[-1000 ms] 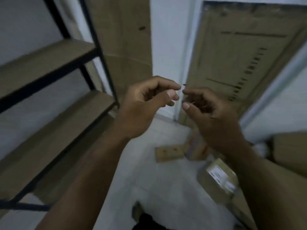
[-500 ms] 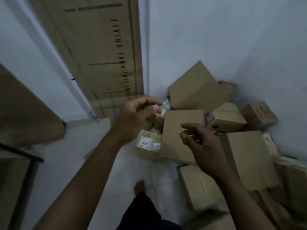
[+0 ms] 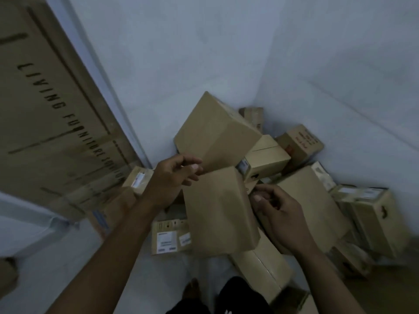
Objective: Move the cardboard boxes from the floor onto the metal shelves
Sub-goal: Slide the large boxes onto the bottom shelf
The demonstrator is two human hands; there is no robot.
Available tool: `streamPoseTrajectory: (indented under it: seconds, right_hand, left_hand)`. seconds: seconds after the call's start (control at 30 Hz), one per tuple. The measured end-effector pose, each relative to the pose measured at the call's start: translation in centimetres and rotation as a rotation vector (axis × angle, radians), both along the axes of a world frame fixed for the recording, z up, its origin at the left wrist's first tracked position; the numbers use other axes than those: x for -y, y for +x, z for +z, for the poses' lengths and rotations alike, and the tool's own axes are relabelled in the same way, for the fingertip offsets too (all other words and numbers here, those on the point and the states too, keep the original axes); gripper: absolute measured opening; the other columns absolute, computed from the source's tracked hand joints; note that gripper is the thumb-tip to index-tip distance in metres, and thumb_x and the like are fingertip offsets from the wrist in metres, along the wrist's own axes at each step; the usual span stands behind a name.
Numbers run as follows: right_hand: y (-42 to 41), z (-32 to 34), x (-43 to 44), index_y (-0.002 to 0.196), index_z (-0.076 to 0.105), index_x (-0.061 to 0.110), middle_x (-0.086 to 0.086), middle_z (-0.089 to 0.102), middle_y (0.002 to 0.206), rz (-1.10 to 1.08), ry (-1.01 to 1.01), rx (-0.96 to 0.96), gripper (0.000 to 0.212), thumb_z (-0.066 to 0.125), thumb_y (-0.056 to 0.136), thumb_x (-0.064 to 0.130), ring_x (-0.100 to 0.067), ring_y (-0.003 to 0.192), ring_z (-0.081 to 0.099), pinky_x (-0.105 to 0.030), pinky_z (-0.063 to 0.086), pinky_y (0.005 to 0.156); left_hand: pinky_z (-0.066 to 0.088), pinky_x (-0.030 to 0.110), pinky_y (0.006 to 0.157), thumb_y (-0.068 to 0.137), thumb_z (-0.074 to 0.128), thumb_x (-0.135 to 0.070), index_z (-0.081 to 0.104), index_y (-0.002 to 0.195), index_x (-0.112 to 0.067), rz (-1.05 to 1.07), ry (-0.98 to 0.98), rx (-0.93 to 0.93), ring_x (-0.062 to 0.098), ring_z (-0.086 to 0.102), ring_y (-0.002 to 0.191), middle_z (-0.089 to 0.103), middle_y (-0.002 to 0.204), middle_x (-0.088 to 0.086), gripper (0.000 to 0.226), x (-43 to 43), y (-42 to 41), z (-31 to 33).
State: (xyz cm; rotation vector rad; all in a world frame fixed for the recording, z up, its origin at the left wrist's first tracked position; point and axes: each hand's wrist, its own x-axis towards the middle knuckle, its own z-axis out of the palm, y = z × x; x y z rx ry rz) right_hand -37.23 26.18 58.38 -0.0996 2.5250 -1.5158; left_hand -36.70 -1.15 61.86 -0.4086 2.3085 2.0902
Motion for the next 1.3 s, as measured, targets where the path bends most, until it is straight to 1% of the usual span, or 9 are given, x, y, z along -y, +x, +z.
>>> streamPoseTrajectory:
  seconds: [0.2, 0.4, 0.5, 0.63, 0.7, 0.83, 0.93, 1.2, 1.3]
  right_hand:
    - [-10.0, -2.2, 0.0, 0.121, 0.065, 0.038, 0.023, 0.067, 0.109, -0.021, -0.010, 0.031, 0.025, 0.061, 0.096, 0.039, 0.013, 0.096, 0.059, -0.017, 0.046, 0.076]
    - [-24.7, -6.3, 1.0, 0.113, 0.063, 0.036, 0.017, 0.065, 0.103, -0.050, -0.076, 0.102, 0.016, 0.062, 0.098, 0.036, -0.005, 0.099, 0.064, -0.030, 0.054, 0.078]
    - [-31.1, -9.1, 2.1, 0.110, 0.061, 0.042, 0.019, 0.064, 0.106, -0.023, -0.089, 0.141, 0.012, 0.060, 0.099, 0.039, 0.006, 0.098, 0.060, -0.011, 0.047, 0.069]
    - [-38.4, -13.2, 3.8, 0.131, 0.059, 0.027, 0.012, 0.061, 0.124, 0.054, -0.024, 0.187, 0.036, 0.058, 0.099, 0.044, -0.006, 0.111, 0.057, -0.015, 0.042, 0.075]
    - [-41.1, -15.0, 4.7, 0.141, 0.053, 0.024, 0.009, 0.055, 0.134, 0.117, 0.002, 0.196, 0.046, 0.058, 0.099, 0.045, -0.010, 0.120, 0.051, -0.021, 0.043, 0.086]
    - [-44.9, -18.4, 6.1, 0.145, 0.050, 0.019, -0.001, 0.051, 0.148, 0.191, 0.078, 0.153, 0.049, 0.060, 0.100, 0.034, -0.017, 0.136, 0.045, -0.026, 0.037, 0.107]
    - [-46.6, -20.4, 6.6, 0.145, 0.051, 0.015, -0.004, 0.053, 0.147, 0.237, 0.168, 0.134, 0.049, 0.059, 0.101, 0.035, -0.020, 0.135, 0.048, -0.025, 0.035, 0.108]
    - [-49.5, -21.9, 7.3, 0.129, 0.065, 0.016, -0.004, 0.067, 0.128, 0.221, 0.235, 0.145, 0.039, 0.052, 0.103, 0.041, -0.016, 0.114, 0.059, -0.022, 0.042, 0.084]
    - [-52.6, -20.6, 9.7, 0.137, 0.058, 0.017, -0.005, 0.061, 0.135, 0.270, 0.254, 0.163, 0.051, 0.054, 0.099, 0.051, -0.018, 0.119, 0.056, -0.027, 0.042, 0.090]
  left_hand:
    - [0.055, 0.029, 0.068, 0.098, 0.058, -0.006, 0.073, 0.098, -0.018, -0.032, -0.007, 0.079, 0.019, 0.067, 0.078, 0.074, 0.089, 0.006, 0.020, 0.9, -11.2, -1.7]
    - [0.055, 0.042, 0.078, 0.098, 0.060, -0.018, 0.074, 0.097, -0.029, -0.047, -0.182, 0.185, 0.028, 0.069, 0.093, 0.072, 0.103, 0.009, 0.017, 1.9, -24.2, -5.9]
    - [0.053, 0.039, 0.075, 0.097, 0.062, -0.022, 0.073, 0.096, -0.032, -0.042, -0.245, 0.258, 0.029, 0.067, 0.096, 0.070, 0.103, 0.006, 0.015, 1.8, -30.3, -8.8]
    - [0.048, 0.030, 0.071, 0.092, 0.066, -0.036, 0.070, 0.090, -0.033, 0.002, -0.308, 0.347, 0.020, 0.065, 0.096, 0.068, 0.094, -0.010, 0.006, 0.3, -37.2, -13.6]
    - [0.046, 0.030, 0.074, 0.087, 0.064, -0.051, 0.065, 0.094, -0.034, 0.011, -0.364, 0.415, 0.016, 0.062, 0.100, 0.066, 0.105, -0.011, 0.019, -0.6, -39.9, -16.1]
    - [0.037, 0.045, 0.103, 0.071, 0.048, -0.083, 0.043, 0.145, -0.025, 0.038, -0.539, 0.729, 0.033, 0.042, 0.130, 0.044, 0.146, 0.007, 0.094, -2.6, -44.3, -20.7]
    - [0.030, 0.052, 0.110, 0.070, 0.049, -0.087, 0.029, 0.151, -0.023, 0.123, -0.463, 0.852, 0.040, 0.031, 0.138, 0.031, 0.154, 0.014, 0.105, -3.8, -45.8, -22.9]
    - [0.033, 0.049, 0.114, 0.072, 0.070, -0.070, 0.006, 0.157, -0.041, 0.250, -0.207, 0.727, 0.039, 0.027, 0.141, 0.019, 0.158, 0.012, 0.110, -4.1, -43.5, -26.3]
    - [0.029, 0.049, 0.117, 0.073, 0.071, -0.070, 0.003, 0.157, -0.042, 0.175, -0.236, 0.670, 0.038, 0.022, 0.144, 0.014, 0.161, 0.006, 0.111, -4.6, -39.9, -26.9]
